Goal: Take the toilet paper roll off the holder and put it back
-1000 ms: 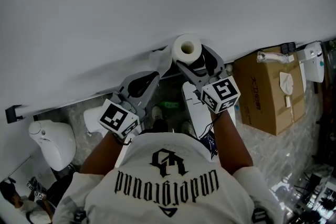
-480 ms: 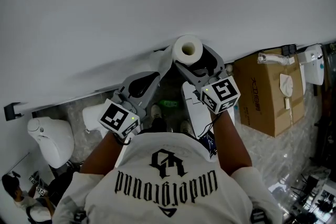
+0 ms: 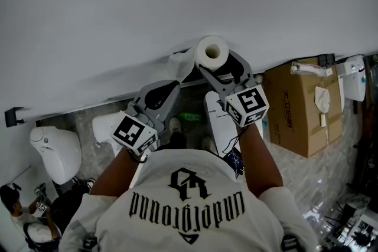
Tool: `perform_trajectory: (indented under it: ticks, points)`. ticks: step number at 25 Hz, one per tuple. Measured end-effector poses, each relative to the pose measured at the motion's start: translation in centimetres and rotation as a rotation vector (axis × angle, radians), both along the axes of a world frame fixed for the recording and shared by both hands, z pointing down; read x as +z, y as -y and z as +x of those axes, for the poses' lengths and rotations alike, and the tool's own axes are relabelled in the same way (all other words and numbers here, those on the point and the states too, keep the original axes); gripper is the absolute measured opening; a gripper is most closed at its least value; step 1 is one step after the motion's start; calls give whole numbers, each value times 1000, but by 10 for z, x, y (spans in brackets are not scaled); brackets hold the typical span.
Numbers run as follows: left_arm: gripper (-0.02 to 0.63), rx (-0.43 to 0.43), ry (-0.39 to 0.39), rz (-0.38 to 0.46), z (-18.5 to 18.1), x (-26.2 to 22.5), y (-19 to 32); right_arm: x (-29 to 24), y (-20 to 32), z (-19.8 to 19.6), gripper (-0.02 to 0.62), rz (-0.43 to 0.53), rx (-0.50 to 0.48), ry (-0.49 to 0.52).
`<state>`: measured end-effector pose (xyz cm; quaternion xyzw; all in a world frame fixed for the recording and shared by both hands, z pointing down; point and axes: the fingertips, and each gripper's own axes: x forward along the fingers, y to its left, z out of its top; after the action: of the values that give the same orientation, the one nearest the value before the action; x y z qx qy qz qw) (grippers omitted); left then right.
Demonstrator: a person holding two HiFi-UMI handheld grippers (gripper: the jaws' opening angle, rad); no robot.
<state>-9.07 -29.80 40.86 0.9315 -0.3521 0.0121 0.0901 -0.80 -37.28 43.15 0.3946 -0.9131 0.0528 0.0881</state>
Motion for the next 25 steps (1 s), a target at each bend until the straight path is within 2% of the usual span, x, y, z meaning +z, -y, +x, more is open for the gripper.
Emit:
perform_trajectory:
  ticks: [4,8,25]
  points:
    - [14,-18,-2,9,2,-4,-7,-12,-9,2,337,24,-13,2]
    - [14,-39,-40,4,6,-11,-18,-25,-23,6,337,36,-36,20]
    - [14,-155,-30,106,42,-45,-88,-78,-98,47,337,149,-120,32]
